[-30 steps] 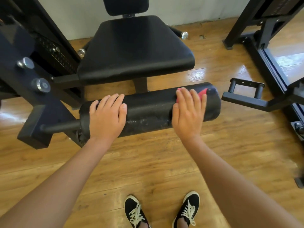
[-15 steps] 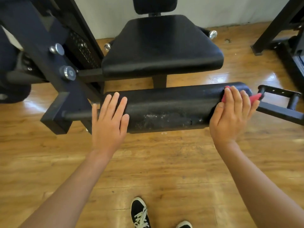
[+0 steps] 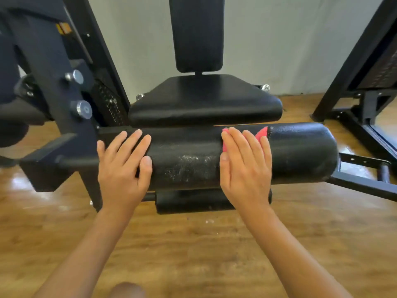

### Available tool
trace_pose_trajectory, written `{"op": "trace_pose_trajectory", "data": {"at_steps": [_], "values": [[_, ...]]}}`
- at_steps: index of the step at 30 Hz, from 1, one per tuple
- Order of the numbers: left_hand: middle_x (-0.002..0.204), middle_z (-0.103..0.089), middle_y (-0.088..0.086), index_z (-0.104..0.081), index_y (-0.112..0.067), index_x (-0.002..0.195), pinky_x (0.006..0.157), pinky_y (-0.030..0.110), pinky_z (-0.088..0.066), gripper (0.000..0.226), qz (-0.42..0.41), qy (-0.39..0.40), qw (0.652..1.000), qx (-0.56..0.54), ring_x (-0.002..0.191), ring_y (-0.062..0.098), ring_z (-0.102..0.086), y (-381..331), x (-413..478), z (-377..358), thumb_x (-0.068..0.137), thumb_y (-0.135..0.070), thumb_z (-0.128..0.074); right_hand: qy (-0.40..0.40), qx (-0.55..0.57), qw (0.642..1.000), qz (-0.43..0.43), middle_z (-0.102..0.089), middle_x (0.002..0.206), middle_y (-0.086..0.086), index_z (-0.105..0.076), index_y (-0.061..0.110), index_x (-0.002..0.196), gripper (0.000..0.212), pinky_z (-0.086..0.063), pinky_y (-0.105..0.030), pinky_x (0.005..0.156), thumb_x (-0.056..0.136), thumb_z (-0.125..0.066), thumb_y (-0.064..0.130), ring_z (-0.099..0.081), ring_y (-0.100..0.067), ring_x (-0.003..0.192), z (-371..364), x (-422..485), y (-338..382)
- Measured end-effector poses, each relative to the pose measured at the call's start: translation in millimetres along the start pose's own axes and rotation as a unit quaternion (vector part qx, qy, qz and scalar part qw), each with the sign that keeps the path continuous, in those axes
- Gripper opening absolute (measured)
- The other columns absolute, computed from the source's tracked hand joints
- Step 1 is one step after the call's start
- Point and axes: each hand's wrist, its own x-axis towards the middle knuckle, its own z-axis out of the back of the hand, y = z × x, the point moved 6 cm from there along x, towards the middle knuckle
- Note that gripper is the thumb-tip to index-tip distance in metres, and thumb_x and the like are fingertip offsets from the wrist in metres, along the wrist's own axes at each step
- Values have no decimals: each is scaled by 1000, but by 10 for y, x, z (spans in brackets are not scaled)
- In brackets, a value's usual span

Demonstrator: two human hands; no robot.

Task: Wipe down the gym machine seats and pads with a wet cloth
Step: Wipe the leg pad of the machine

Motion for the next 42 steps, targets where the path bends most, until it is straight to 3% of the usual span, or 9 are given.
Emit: {"op": "trace_pose_trajectory", "data": {"at_steps": [6,9,15,20,23,26,31,36,42], "values": [[145,-57,10,-68,-12,130,123,57,-19,36,53,-49,997,-37,138,27,-49,81,-101,41,104,-26,-47,-39,-40,994,-98,-62,141,-10,-60,9,139,40,-27,-56,121,108,-41,25,-52,-29,135,340,-77,-899],[151,-51,6,-65,-16,133,126,51,-12,39,135,-84,980,-122,146,23,-39,139,-192,-24,107,-29,-40,-63,-56,987,-137,-63,139,-10,-63,8,135,39,-23,-53,124,106,-45,26,-52,-30,134,238,-79,-605],[152,-49,5,-62,-16,137,127,52,-8,44,123,-71,979,-149,150,21,-34,209,-224,-82,109,-31,-31,-19,-8,998,-54,-61,142,-4,-61,13,140,44,-21,-45,125,105,-45,34,-51,-25,137,-329,-27,763],[154,-48,2,-59,-15,139,127,50,-4,51,114,-47,975,-183,152,15,-29,244,-187,-80,109,-37,-25,-5,-16,1000,16,-60,141,-6,-59,12,141,42,-25,-44,125,108,-41,28,-52,-25,134,-125,-21,396],[154,-47,-1,-57,-16,141,128,49,-3,54,127,-51,970,-202,152,11,-26,254,-199,-89,110,-41,-20,-53,-30,996,-68,-63,138,-8,-63,10,137,40,-26,-50,124,107,-41,26,-54,-27,133,-44,-23,126],[153,-47,-6,-56,-20,140,128,48,-3,57,140,-64,961,-231,152,8,-25,255,-201,-103,110,-45,-16,-69,-30,991,-111,-62,139,-7,-63,11,137,40,-14,-41,128,105,-43,26,-51,-27,135,-156,-34,415],[156,-44,-8,-46,-22,146,127,53,-3,50,153,-63,933,-320,153,7,-22,296,-222,-124,110,-43,-19,-8,10,1000,-28,-58,145,-5,-58,12,143,43,-21,-45,127,107,-41,29,-48,-26,140,-530,-28,1365],[159,-39,-8,-40,-21,151,127,51,3,49,160,-53,922,-350,155,5,-15,342,-212,-157,108,-33,-20,41,4,996,82,-57,149,-5,-53,14,148,45,-29,-47,123,109,-40,33,-49,-24,140,-501,23,1260],[156,-38,-15,-40,-24,149,128,49,0,48,161,-60,926,-336,154,4,-17,343,-211,-164,109,-39,-19,-23,-18,999,-25,-62,142,-6,-61,12,141,44,-20,-43,125,108,-38,31,-53,-26,135,-440,73,1027]]}}
